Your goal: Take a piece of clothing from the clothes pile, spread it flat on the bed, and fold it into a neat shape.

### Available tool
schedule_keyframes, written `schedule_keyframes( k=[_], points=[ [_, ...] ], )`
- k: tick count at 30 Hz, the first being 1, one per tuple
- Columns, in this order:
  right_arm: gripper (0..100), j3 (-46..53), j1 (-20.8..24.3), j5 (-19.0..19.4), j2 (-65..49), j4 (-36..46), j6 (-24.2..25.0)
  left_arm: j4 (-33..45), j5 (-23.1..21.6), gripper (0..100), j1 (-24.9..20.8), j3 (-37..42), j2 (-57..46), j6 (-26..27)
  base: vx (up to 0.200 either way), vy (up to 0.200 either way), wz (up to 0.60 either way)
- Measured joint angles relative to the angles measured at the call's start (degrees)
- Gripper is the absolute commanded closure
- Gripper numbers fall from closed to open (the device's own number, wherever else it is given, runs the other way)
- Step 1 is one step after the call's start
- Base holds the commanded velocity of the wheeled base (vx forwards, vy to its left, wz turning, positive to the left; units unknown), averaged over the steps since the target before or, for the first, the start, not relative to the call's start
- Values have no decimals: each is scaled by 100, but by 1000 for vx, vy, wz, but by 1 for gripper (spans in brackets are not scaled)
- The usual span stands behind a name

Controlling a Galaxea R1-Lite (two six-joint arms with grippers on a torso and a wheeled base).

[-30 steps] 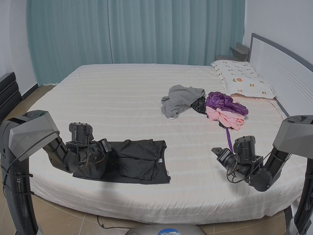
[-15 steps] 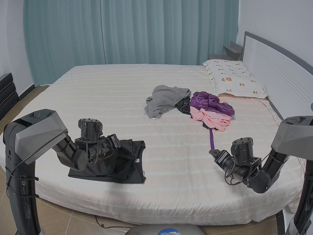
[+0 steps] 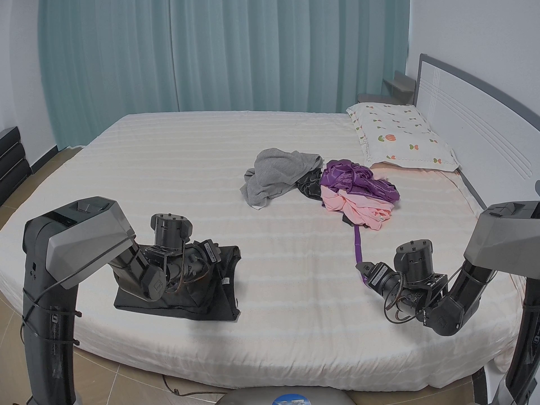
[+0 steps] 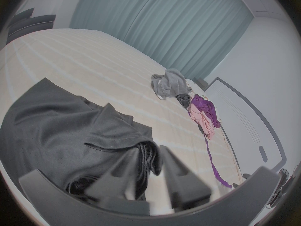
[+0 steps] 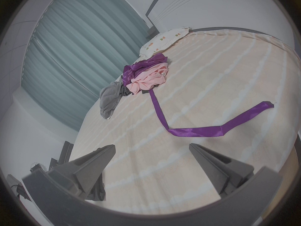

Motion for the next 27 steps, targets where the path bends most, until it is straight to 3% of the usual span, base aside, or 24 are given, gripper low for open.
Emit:
schedule_keyframes(
  k=[6,12,15,19,22,27],
  points=[
    [0,-13,-63,-5,9,-5,-4,-33,52,0,-154,-6,48,-101,0,0,0],
    [0,-11,-127,-2,9,-2,-9,-41,625,0,-187,63,-5,-150,0,0,0],
    [0,-13,-157,-2,5,-5,-20,-49,670,0,-160,210,-124,-358,0,0,0],
    [0,-27,-210,0,-9,0,-55,-63,500,0,-138,542,-440,-895,0,0,0],
    [0,-27,-268,2,-41,30,-167,-132,137,0,-95,818,-713,-1248,0,0,0],
    [0,-6,-529,30,-205,46,-723,-356,-438,0,211,1251,-1117,-1552,0,0,0]
  ],
)
